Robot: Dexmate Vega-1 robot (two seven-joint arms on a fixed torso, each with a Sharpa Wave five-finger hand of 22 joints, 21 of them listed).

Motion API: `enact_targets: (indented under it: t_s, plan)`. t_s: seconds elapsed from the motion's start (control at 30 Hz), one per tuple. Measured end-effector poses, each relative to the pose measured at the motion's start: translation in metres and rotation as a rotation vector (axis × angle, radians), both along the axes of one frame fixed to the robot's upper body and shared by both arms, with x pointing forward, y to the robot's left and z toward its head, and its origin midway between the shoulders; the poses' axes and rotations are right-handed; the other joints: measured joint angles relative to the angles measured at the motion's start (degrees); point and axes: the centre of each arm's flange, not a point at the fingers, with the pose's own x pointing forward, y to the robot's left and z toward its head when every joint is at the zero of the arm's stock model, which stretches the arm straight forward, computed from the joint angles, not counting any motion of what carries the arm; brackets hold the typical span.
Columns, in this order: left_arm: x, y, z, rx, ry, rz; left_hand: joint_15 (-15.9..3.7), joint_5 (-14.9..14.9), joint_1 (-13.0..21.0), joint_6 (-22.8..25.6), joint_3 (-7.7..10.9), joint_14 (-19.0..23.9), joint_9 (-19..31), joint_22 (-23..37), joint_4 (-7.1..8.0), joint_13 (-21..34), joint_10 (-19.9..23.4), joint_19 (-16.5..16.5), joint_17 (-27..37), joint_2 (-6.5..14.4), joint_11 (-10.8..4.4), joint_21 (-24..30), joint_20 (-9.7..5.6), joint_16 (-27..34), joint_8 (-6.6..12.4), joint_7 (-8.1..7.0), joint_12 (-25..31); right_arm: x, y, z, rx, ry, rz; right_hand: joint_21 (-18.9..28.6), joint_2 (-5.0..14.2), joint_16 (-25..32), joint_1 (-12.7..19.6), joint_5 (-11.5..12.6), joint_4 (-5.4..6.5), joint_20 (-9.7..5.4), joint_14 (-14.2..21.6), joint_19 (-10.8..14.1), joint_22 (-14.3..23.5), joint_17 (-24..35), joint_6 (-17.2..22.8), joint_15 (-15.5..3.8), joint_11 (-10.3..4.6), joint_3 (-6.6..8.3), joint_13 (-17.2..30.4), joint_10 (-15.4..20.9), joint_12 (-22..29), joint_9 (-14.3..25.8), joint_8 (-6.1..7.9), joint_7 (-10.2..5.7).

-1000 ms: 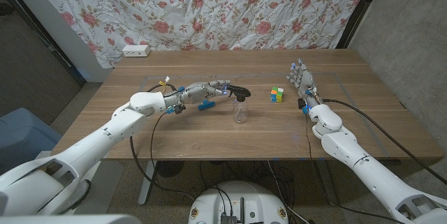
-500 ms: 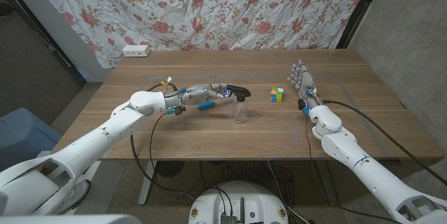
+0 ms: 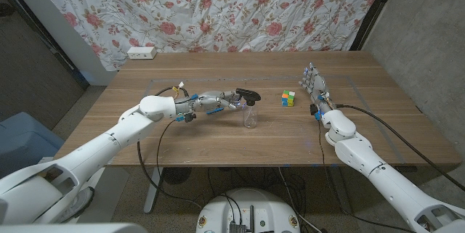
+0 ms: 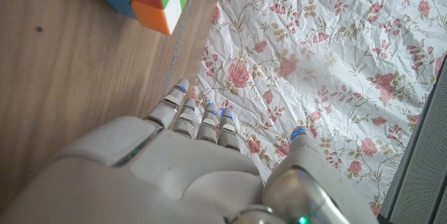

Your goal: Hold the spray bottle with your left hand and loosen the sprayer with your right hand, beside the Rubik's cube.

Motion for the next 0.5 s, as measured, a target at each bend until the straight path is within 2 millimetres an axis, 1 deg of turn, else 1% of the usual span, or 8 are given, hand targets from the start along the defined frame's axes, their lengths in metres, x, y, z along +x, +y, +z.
enact_targets:
  t_s: [0.13,0.2,0.27,0.43,0.5]
  plan:
    - [0.001,-0.004,-0.003,0.01,-0.007,0.001,0.0,0.0,0.6,0.0,-0.02,0.0,0.0,0.0,0.02,0.0,0.1,-0.5,0.0,-0.6,-0.12,0.0,0.08,0.2,0.0,0.0,0.0,0.0,0.0,0.0,-0.002,0.0,0.001,0.0,-0.01,0.0,0.0,0.0,0.0,-0.01,0.0,0.0,0.0,0.0,0.0,0.0,0.0,0.0,0.0,0.0,0.0,0.0,0.0,0.0]
    - [0.002,-0.006,-0.004,0.011,-0.006,-0.001,0.0,0.0,0.6,0.0,-0.02,0.0,0.0,0.0,0.02,0.0,0.3,-0.6,0.0,-0.6,-0.31,0.0,0.0,0.2,0.0,0.0,0.0,-0.001,0.0,0.0,-0.003,-0.001,0.001,0.0,-0.85,0.0,0.8,0.0,-0.47,-0.42,0.0,0.4,0.0,0.0,0.0,0.0,0.0,0.05,0.0,0.0,0.0,0.0,0.0,0.0]
    - [0.003,-0.008,-0.006,0.014,-0.007,-0.001,0.0,0.0,0.8,0.0,-0.21,0.0,0.0,0.0,0.18,0.0,0.3,-0.9,0.0,-0.8,-0.31,0.0,0.17,0.2,0.0,0.0,0.0,-0.001,0.0,0.0,-0.004,-0.003,0.003,0.0,-0.83,0.0,0.8,0.0,-0.49,-0.41,0.0,0.4,0.0,0.0,0.0,0.0,0.0,0.0,0.0,0.0,0.0,0.0,0.0,0.0]
    - [0.005,-0.013,-0.01,0.021,-0.009,0.0,0.18,0.0,1.3,0.0,-0.44,0.2,0.0,0.0,-0.03,0.0,0.3,-1.2,0.0,-1.3,-0.31,0.0,0.01,0.2,0.0,0.0,0.0,-0.001,-0.001,0.0,-0.007,-0.004,0.006,0.0,-0.83,0.0,0.8,0.0,-0.49,-0.4,0.0,0.4,0.0,-0.3,0.0,0.0,0.0,0.0,0.0,0.0,0.0,0.0,0.0,0.0]
    - [0.006,-0.014,-0.012,0.02,-0.01,0.002,0.0,0.0,1.4,-0.1,-0.67,0.4,0.0,0.0,0.2,0.0,0.3,-1.2,0.0,-1.4,-0.31,0.0,0.01,0.2,0.0,0.12,0.0,-0.002,-0.002,0.0,-0.007,-0.004,0.006,0.0,-0.83,0.0,0.8,0.0,-0.49,-0.4,0.0,0.4,0.0,-0.2,0.0,0.0,0.0,0.0,0.0,0.0,0.0,0.0,0.0,0.0]
